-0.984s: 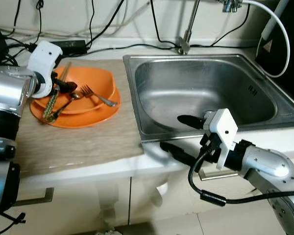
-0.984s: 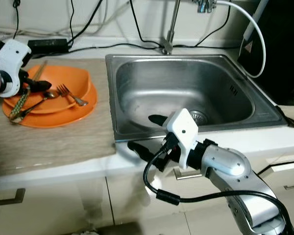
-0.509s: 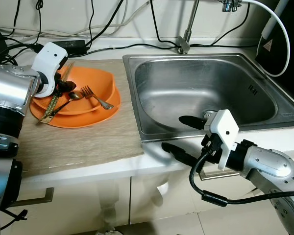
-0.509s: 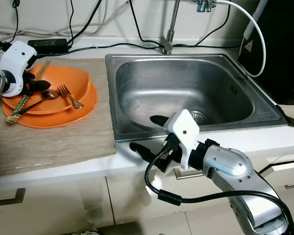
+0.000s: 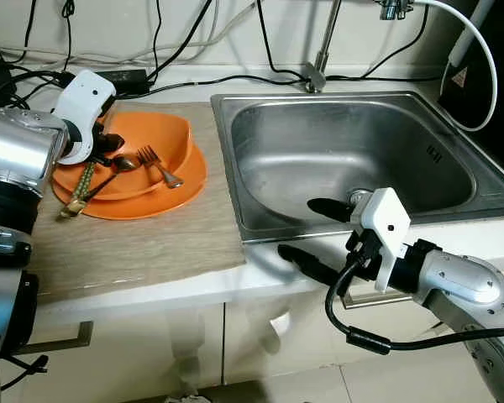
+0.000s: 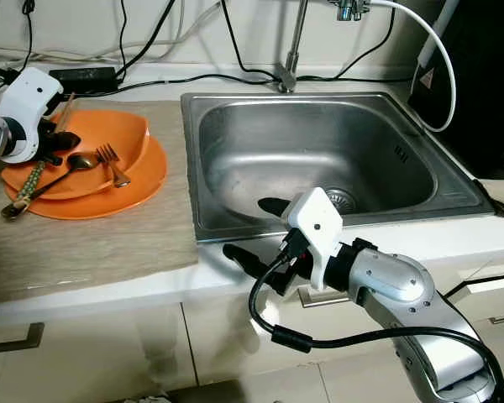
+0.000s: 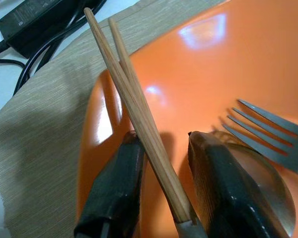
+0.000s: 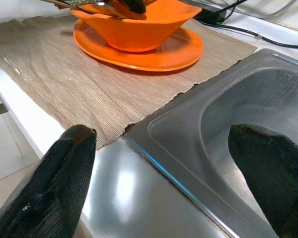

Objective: Kitchen organization

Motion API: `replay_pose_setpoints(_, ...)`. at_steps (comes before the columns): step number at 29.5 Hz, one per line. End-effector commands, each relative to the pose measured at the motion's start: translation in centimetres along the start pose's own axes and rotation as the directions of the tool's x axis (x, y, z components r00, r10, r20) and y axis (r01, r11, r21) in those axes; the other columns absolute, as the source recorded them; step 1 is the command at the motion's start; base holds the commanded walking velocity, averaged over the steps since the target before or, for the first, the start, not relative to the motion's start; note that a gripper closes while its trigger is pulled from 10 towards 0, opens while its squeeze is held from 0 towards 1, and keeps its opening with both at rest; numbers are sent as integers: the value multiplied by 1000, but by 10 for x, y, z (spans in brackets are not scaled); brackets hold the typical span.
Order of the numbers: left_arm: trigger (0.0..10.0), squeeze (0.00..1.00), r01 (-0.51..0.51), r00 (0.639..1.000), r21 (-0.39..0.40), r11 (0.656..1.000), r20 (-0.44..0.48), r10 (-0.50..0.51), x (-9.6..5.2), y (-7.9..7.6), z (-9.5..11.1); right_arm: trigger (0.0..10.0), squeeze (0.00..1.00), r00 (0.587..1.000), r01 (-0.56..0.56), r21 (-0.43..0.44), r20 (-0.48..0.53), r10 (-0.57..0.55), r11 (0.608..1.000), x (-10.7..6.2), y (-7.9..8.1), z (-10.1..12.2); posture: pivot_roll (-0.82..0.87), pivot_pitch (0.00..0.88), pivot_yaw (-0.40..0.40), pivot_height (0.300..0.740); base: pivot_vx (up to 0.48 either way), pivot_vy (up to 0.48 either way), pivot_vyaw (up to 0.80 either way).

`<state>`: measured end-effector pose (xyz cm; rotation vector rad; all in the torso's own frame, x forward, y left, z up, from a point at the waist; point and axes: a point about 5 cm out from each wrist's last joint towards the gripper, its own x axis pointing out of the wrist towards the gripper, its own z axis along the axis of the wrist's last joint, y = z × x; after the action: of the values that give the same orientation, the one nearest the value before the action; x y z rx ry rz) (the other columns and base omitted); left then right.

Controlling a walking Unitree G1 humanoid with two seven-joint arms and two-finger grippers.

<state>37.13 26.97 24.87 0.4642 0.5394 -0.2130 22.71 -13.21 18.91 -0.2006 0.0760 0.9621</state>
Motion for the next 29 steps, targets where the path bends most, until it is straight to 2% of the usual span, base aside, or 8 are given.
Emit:
replay_pose_setpoints(1,0,0,6,1000,-7,1000,-25,-6,3,-1,-4,10000,0,1000,7,-17,-9,-8,1000,-2,-2,0,6,20,-49,740,0,0,0)
replay_pose_setpoints(11,0,0,38,998,-53,998,53,-35,-2,-1,11,10000,0,1000,17,-21,-17,-18,1000,-4,-3,-2,6,10,-49,740,0,0,0)
replay_pose_setpoints(13,0,0,73,994,-85,994,90,-65,-5,-1,17,10000,0,1000,21,-21,-16,-21,1000,-4,-4,-2,7,5,-49,740,0,0,0)
replay_pose_setpoints(18,0,0,204,960,-179,963,230,-160,-19,-2,41,10000,0,999,34,-23,-10,-34,999,-6,-5,-2,8,0,-49,740,0,0,0)
replay_pose_setpoints(24,0,0,268,930,-240,933,319,-185,-28,0,55,10000,0,999,39,-30,-4,-39,999,-5,-6,-1,9,0,-48,740,0,0,0)
replay_pose_setpoints(26,0,0,292,913,-254,922,360,-190,-32,1,60,10000,0,999,44,-30,6,-44,999,-5,-7,0,9,0,-47,740,0,0,0)
replay_pose_setpoints(27,0,0,321,892,-278,905,411,-191,-36,2,67,10000,0,998,53,-29,19,-53,998,-4,-8,2,9,0,-47,740,0,0,0)
replay_pose_setpoints(29,0,0,341,881,-294,893,431,-195,-38,1,70,10000,0,998,61,-28,25,-60,998,-4,-9,3,10,1,-47,740,0,0,0)
